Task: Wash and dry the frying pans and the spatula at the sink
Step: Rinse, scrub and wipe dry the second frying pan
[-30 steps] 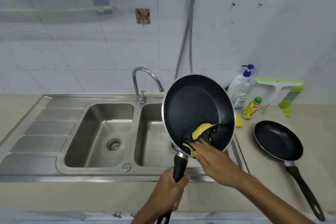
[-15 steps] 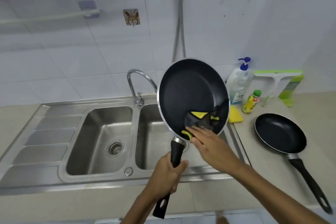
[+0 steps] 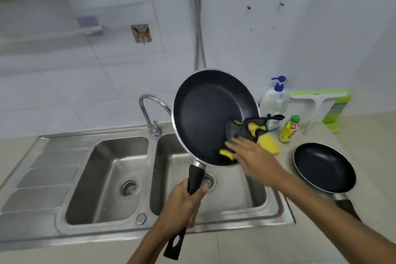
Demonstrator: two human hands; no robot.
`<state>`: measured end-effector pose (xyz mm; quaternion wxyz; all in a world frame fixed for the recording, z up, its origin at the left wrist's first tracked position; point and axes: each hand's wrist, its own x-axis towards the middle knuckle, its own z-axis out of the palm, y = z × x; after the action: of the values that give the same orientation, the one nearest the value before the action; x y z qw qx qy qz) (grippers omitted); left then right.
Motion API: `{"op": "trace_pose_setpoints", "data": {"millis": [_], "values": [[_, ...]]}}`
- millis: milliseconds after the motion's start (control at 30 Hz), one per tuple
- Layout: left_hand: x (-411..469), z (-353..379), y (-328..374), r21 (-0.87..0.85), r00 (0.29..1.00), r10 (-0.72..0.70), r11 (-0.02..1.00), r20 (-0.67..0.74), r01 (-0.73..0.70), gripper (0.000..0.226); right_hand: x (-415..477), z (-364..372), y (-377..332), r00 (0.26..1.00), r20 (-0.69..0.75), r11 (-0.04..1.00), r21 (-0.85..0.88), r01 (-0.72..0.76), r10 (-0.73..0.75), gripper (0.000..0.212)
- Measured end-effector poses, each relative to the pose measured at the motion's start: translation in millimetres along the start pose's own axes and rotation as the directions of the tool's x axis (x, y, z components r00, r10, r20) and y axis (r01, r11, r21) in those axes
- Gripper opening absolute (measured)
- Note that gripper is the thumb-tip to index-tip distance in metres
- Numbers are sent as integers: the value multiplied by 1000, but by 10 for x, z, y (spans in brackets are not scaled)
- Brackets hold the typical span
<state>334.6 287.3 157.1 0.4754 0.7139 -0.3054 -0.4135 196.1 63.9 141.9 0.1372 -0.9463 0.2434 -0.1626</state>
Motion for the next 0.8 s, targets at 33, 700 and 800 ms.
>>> {"op": "trace_pose_setpoints", "data": {"millis": [33,700,800], "values": [[21,-3,-9,47,1000,5,999,-11,-5,25,-180,48,-265,997,64,987,161,22,-33,44],[157,307,42,27,987,-89,995,-134,94,22,1218,-132,924,924,-322,976,-9,-219,205,44],[234,275,62,-9,981,-81,997,-177,81,24,462,280,777,962,-236,990,2,-139,136,53]]}}
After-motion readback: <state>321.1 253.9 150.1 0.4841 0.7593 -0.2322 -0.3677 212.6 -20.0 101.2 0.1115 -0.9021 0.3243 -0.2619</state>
